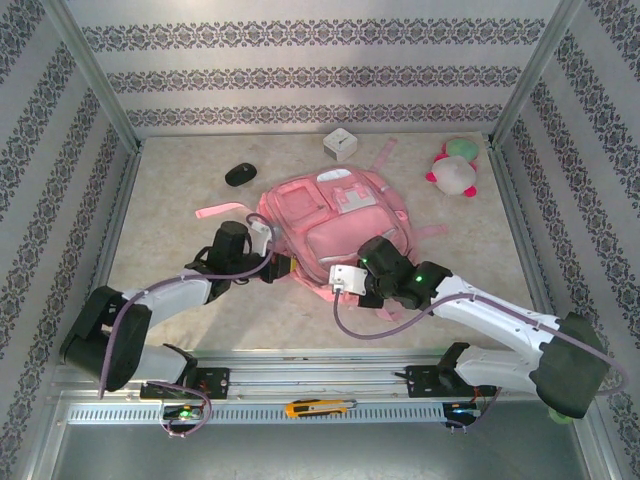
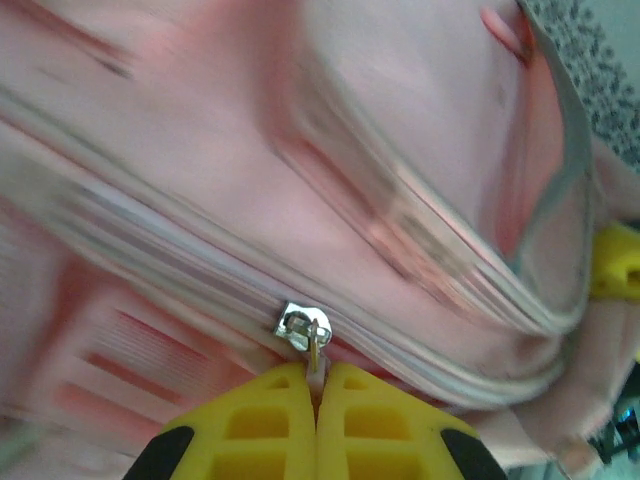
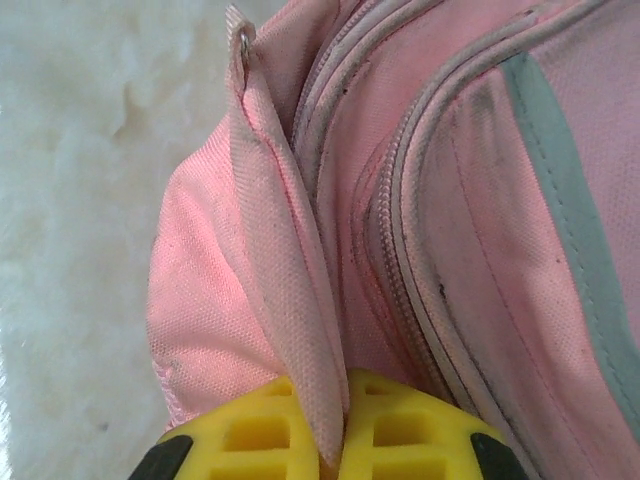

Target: Pack the student bag

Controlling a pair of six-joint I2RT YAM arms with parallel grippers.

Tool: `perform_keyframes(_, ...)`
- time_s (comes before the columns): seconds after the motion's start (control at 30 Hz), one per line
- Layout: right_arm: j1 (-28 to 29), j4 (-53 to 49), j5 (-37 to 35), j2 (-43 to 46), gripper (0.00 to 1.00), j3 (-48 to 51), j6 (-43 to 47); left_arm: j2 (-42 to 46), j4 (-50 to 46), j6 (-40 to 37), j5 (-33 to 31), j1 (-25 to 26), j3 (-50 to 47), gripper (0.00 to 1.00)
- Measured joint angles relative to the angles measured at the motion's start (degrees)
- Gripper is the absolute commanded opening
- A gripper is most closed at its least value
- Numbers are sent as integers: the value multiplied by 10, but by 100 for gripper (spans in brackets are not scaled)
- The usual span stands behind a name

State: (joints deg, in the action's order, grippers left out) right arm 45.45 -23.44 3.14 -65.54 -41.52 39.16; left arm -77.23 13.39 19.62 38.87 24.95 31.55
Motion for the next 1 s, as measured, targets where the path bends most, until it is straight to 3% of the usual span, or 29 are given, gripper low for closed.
perform_keyframes(0.47, -7, 66, -11, -44, 0, -5, -65, 18, -92, -57, 15, 68, 47, 0)
perform_keyframes(0.63, -9, 70, -16, -46, 47, -14, -128, 33, -117, -57, -13, 71, 59, 0)
perform_keyframes(0.73, -23, 58, -15, -20, 67, -17, -216, 51, -126, -57, -33, 73, 63, 0)
perform_keyframes(0.8, -42, 42, -5, 11, 70, -19, -299, 60, -126, -55, -42, 73, 63, 0)
perform_keyframes(1.0, -128, -31, 45, 99, 65, -14, -608, 53, -130, -58, -46, 73, 63, 0)
